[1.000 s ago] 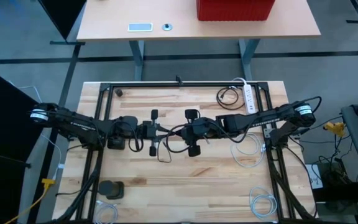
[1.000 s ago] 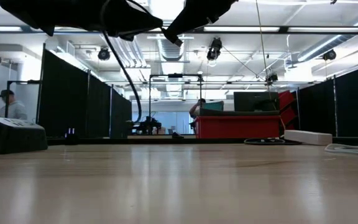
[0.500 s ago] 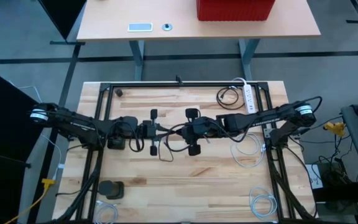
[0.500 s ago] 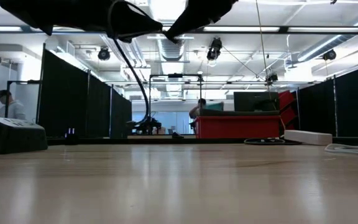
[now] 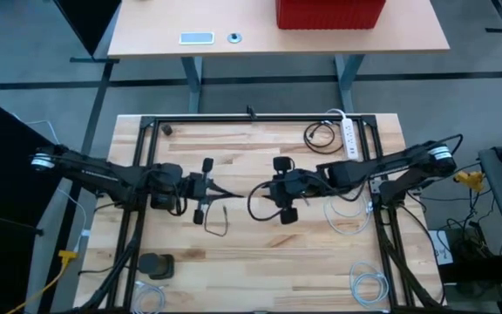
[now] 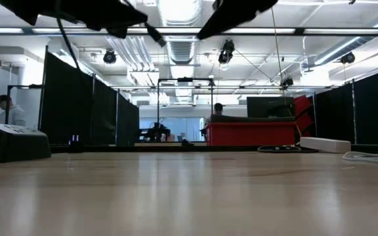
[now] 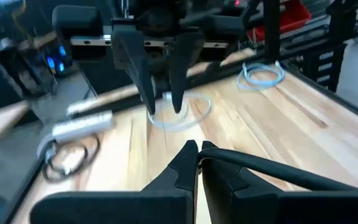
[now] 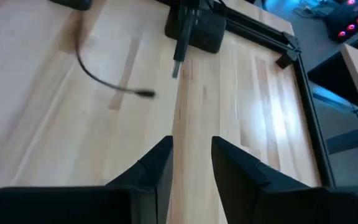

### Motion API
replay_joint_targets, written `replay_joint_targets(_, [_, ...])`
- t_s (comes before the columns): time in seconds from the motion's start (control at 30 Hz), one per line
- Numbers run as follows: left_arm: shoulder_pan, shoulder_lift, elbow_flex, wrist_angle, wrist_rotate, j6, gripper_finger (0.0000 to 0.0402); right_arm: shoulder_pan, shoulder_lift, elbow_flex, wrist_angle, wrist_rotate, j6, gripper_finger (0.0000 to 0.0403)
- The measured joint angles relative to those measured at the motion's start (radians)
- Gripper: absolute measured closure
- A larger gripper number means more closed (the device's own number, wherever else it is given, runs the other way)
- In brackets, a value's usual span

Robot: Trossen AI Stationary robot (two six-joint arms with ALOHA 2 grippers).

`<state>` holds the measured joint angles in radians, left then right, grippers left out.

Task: Insert USB
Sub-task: Insert the black charger cable into the top black outlet extension

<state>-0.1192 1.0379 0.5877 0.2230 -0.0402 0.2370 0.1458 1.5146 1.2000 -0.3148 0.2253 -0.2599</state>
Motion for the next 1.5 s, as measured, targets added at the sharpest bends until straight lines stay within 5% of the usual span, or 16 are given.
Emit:
replay_joint_targets(0.17, [0.000, 0.022, 0.000, 0.001, -0.002, -0.025, 0.0401, -0.009, 0.049, -0.049, 0.215, 0.003, -0.050, 0.0321])
replay_joint_targets(0.5, [0.002, 0.112, 0.048, 0.009, -0.003, -0.018, 0.0401, -0.011, 0.135, 0.008, 0.290, -0.043, -0.064, 0.0347])
replay_joint_targets(1.27, [-0.002, 0.189, 0.121, -0.041, -0.006, -0.018, 0.0401, -0.022, 0.199, 0.051, 0.298, -0.097, 0.053, 0.0384])
replay_joint_targets(1.5, [-0.005, 0.142, 0.122, -0.163, -0.006, -0.064, 0.0363, -0.020, 0.175, 0.042, 0.271, -0.093, 0.087, 0.0386])
